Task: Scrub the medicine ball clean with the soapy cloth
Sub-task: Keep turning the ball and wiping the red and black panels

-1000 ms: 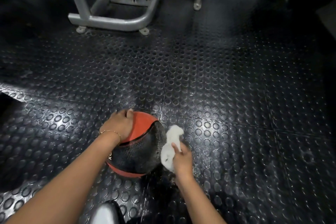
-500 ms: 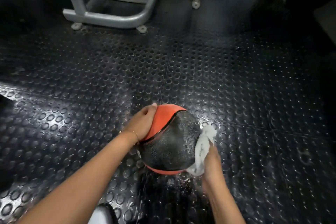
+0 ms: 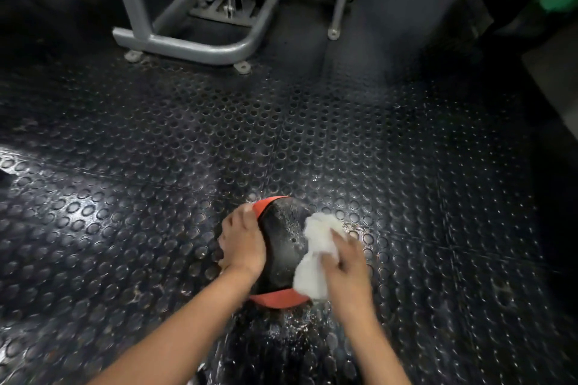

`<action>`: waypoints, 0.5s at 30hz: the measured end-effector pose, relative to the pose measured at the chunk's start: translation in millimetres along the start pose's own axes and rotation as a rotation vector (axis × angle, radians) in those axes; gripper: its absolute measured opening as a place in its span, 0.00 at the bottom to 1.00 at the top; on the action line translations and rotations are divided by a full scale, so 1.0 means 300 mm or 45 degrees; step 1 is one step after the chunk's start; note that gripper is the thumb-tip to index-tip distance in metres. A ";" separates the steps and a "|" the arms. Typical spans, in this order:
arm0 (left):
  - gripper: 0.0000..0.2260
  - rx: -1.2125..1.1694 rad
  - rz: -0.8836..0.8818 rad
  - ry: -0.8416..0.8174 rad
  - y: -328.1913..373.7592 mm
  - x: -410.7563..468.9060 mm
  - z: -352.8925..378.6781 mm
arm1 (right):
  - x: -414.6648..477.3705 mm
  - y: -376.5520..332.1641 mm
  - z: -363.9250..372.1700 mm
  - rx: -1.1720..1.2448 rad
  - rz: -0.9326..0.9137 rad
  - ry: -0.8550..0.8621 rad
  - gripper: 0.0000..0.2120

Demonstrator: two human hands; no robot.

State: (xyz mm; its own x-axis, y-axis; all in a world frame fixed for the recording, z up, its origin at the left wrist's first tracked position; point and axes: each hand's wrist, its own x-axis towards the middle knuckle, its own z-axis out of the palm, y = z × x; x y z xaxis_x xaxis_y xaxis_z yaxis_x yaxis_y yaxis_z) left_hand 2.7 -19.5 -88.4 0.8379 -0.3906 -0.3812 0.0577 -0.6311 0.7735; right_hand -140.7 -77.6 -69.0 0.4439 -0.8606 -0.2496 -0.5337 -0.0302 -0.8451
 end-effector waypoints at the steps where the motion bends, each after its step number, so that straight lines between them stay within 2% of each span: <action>1: 0.22 0.066 -0.054 0.071 0.024 0.006 0.021 | -0.026 -0.001 0.030 -0.176 -0.021 -0.003 0.23; 2: 0.20 0.122 -0.096 0.114 0.049 -0.001 0.025 | -0.052 -0.003 0.055 -0.325 -0.064 0.067 0.24; 4: 0.18 0.181 0.019 0.137 0.042 -0.011 0.033 | -0.098 -0.003 0.080 -0.411 -0.270 0.267 0.22; 6: 0.18 0.132 0.216 0.095 0.016 -0.020 0.004 | -0.125 0.019 0.067 -0.375 -0.470 0.306 0.17; 8: 0.18 0.080 0.352 0.014 -0.017 -0.021 -0.034 | -0.124 0.038 0.040 -0.435 -0.611 0.257 0.15; 11: 0.16 0.116 0.395 -0.081 -0.043 0.000 -0.055 | -0.095 0.022 0.008 -0.456 -0.589 0.232 0.16; 15: 0.17 0.174 0.235 0.029 -0.019 -0.028 -0.037 | -0.153 0.009 0.031 -0.623 -0.584 0.148 0.18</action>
State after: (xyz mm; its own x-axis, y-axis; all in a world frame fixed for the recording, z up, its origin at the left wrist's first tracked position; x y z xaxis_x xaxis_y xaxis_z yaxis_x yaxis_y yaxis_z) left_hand 1.3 -5.2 -83.9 0.8395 -0.4937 -0.2269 -0.1705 -0.6360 0.7526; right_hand -155.9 -33.6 -64.2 0.6372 -0.7542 0.1583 -0.5864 -0.6078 -0.5354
